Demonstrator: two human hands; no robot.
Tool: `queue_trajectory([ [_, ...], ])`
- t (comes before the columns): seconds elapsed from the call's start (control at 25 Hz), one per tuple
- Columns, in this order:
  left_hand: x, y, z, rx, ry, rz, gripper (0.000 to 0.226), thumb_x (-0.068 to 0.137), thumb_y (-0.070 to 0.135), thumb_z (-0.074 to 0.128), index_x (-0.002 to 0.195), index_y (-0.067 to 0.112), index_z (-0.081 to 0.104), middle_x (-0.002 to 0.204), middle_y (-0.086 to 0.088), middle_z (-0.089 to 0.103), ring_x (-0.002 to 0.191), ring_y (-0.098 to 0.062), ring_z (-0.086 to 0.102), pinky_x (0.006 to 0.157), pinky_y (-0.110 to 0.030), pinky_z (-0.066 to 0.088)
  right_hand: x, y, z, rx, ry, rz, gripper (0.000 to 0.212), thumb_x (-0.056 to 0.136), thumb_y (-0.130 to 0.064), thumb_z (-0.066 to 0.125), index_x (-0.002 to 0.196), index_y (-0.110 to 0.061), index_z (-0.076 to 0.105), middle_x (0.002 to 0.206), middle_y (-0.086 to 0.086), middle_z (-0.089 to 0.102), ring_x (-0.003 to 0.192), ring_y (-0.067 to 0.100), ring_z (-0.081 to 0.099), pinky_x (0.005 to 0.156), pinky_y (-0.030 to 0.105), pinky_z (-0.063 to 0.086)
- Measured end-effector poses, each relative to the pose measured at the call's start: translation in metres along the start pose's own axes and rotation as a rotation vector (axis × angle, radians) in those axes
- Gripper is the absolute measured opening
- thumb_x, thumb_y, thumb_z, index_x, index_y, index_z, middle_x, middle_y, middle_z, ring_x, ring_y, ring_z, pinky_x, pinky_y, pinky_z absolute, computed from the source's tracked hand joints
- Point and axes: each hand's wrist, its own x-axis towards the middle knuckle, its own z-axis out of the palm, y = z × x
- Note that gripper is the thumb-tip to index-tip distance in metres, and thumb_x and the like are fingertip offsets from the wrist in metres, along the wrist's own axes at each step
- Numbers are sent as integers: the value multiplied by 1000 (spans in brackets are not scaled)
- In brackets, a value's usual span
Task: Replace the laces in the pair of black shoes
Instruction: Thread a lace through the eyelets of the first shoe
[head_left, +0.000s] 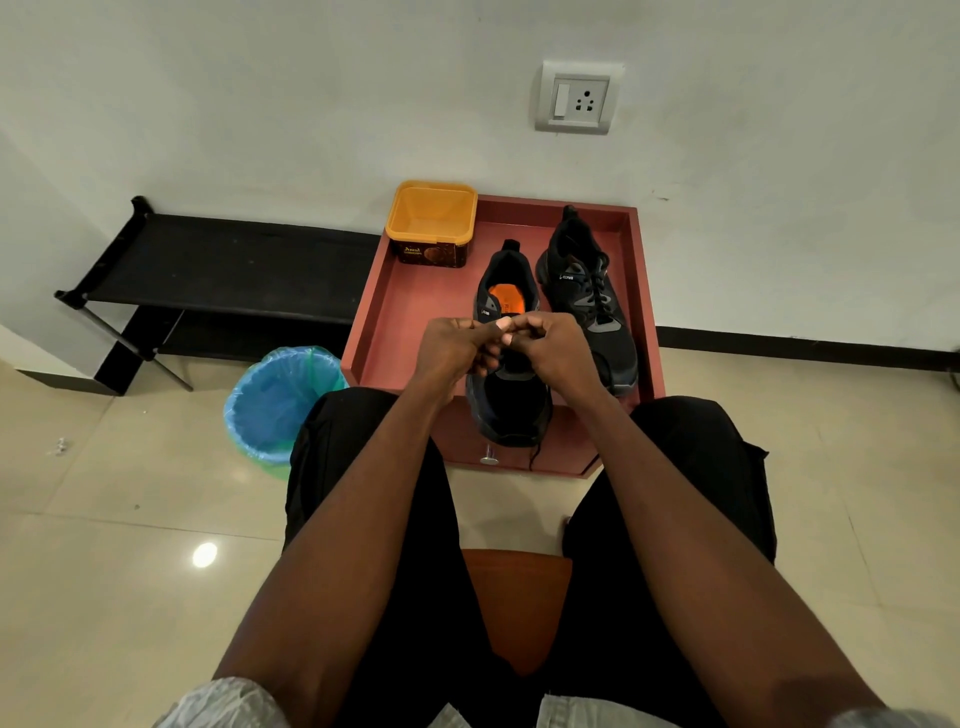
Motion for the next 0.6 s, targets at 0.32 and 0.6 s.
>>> queue_trajectory([
  [0.32, 22, -10, 2, 4, 176, -79, 20, 95, 18, 64, 80, 5, 65, 65, -6, 62, 52, -14, 56, 46, -24, 45, 14, 14, 9, -219, 130, 71, 14, 89, -12, 64, 93, -13, 78, 89, 0, 73, 87, 13, 65, 83, 34, 53],
  [0.6, 37, -28, 7, 61, 221, -135, 16, 87, 2, 62, 72, 7, 66, 72, -11, 64, 62, -19, 58, 55, -27, 50, 18, 17, 23, -644, 155, 157, 20, 91, -19, 57, 99, -16, 74, 110, 6, 45, 111, 27, 39, 96, 40, 31],
])
